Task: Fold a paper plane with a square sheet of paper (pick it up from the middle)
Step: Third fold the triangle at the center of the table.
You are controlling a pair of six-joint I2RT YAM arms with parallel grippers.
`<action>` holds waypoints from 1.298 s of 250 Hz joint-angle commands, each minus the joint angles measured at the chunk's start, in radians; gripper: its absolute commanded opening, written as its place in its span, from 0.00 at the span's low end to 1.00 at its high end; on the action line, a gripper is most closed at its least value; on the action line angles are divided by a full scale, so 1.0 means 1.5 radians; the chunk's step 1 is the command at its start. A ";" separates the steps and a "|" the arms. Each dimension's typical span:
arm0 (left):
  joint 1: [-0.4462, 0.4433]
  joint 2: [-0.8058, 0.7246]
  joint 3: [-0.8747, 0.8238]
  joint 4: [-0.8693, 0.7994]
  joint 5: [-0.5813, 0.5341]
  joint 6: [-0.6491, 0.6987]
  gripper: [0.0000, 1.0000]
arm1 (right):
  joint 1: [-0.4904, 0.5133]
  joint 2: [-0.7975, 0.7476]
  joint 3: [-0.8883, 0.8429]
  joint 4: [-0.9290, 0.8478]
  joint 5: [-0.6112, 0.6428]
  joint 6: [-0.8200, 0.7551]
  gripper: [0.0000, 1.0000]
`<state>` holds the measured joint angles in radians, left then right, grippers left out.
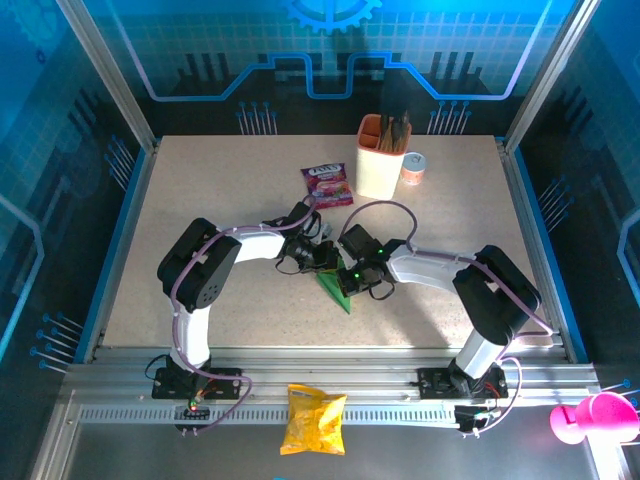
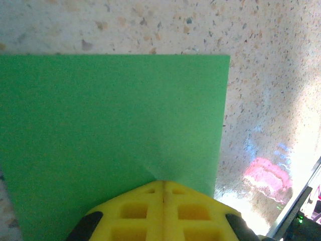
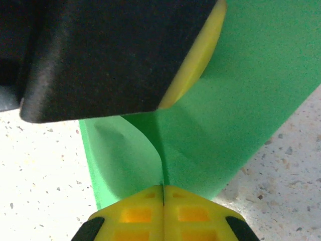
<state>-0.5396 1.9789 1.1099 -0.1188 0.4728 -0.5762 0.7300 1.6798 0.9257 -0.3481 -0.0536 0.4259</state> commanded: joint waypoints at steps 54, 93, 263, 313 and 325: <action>-0.003 0.018 -0.017 -0.023 -0.017 0.001 0.00 | -0.007 0.001 -0.044 0.021 -0.006 0.014 0.00; -0.002 0.009 -0.011 -0.031 -0.019 -0.001 0.00 | -0.007 0.005 -0.047 0.027 -0.005 0.016 0.00; 0.037 -0.087 -0.021 -0.018 0.018 -0.031 0.00 | -0.003 0.011 -0.038 0.022 -0.023 0.016 0.00; 0.035 -0.049 -0.013 -0.010 -0.004 -0.033 0.00 | 0.000 0.009 -0.033 0.012 -0.022 0.012 0.00; 0.035 -0.041 -0.013 -0.013 -0.009 -0.030 0.00 | 0.000 0.007 -0.033 0.010 -0.023 0.011 0.00</action>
<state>-0.4866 1.8740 1.0897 -0.1333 0.4713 -0.6071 0.7296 1.6798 0.8757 -0.2974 -0.0647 0.4442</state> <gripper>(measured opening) 0.051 0.061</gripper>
